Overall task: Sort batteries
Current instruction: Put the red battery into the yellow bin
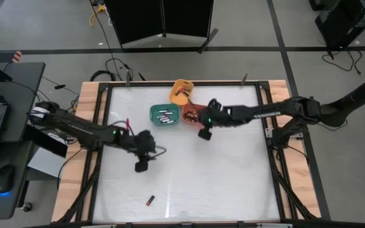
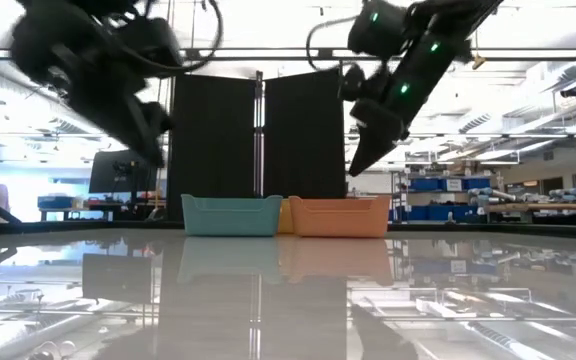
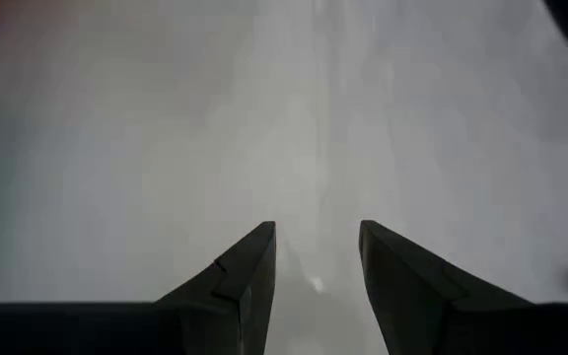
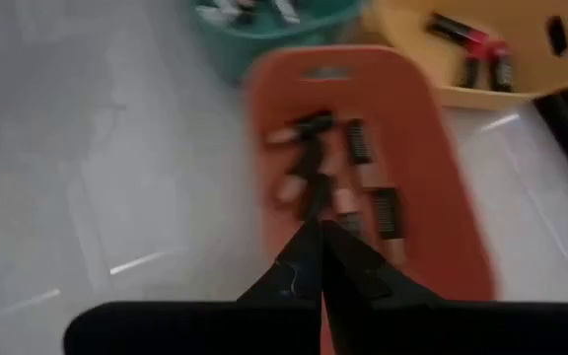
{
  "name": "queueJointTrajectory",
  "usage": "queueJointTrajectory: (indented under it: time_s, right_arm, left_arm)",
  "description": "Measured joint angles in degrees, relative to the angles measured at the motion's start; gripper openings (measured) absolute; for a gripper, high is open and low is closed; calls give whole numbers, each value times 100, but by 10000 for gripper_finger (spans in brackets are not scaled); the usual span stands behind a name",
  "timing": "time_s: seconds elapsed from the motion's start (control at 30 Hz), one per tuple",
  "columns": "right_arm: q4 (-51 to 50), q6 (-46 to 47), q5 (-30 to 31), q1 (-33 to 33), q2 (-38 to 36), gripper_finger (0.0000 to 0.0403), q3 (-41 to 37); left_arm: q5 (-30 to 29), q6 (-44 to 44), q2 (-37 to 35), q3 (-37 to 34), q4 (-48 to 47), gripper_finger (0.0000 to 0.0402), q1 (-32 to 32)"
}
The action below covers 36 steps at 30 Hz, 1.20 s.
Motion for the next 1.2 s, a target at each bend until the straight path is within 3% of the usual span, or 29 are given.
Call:
queueJointTrajectory:
  time_s: [0.17, 0.33, 0.5, 0.87, 1.2]
  right_arm:
    - [-31, 749, 250, 899, -12, 25, -39]
    - [-12, 1516, 919, 1866, 0, 8, -39]
    - [-2, 2420, 1392, 2692, 0, 19, -39]
    - [37, 3676, 2278, 3837, 2, 15, -39]
    - [44, 3835, 2481, 4066, 4, 11, -39]
  left_arm:
    - [9, -1593, 0, 387, -901, 156, -938]
    - [-153, -2993, 65, 615, -930, 156, -1896]
    - [-623, -4008, 558, 961, -978, 156, -2716]
    - [-809, -4763, 2465, 2579, -1538, 140, -3506]
    - [-827, -5103, 3406, 3104, -1831, 184, -3457]
